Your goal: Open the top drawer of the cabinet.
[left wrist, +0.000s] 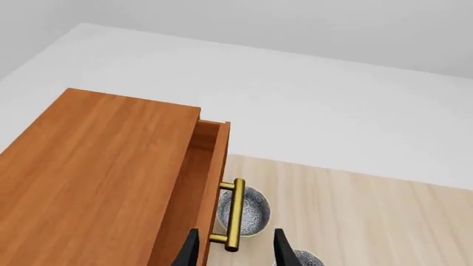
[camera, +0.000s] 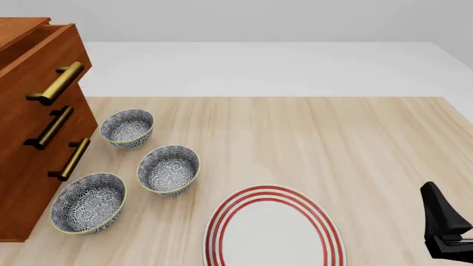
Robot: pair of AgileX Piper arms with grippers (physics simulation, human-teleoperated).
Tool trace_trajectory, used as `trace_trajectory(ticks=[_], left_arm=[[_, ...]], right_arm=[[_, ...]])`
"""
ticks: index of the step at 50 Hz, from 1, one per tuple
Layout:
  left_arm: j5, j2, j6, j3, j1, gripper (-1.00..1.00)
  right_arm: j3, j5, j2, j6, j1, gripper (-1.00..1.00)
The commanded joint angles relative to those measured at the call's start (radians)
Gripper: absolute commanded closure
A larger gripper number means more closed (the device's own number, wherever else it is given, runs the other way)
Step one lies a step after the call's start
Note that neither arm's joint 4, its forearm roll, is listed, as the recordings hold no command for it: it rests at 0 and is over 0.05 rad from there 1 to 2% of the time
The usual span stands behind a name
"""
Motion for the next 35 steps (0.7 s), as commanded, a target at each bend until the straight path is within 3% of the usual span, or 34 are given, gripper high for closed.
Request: trace_trajectory(ticks=[1,35], left_arm=[[-0.002,0.021,0.016,-0.005,0.016,-1.00],[-0.083,0.136,0.091,0.024,0.070,-1.00]], right_arm=[[0.000,0.000,0.000,0.000,0.000,-1.00],[0.000,0.000,0.000,0.000,0.000,-1.00]])
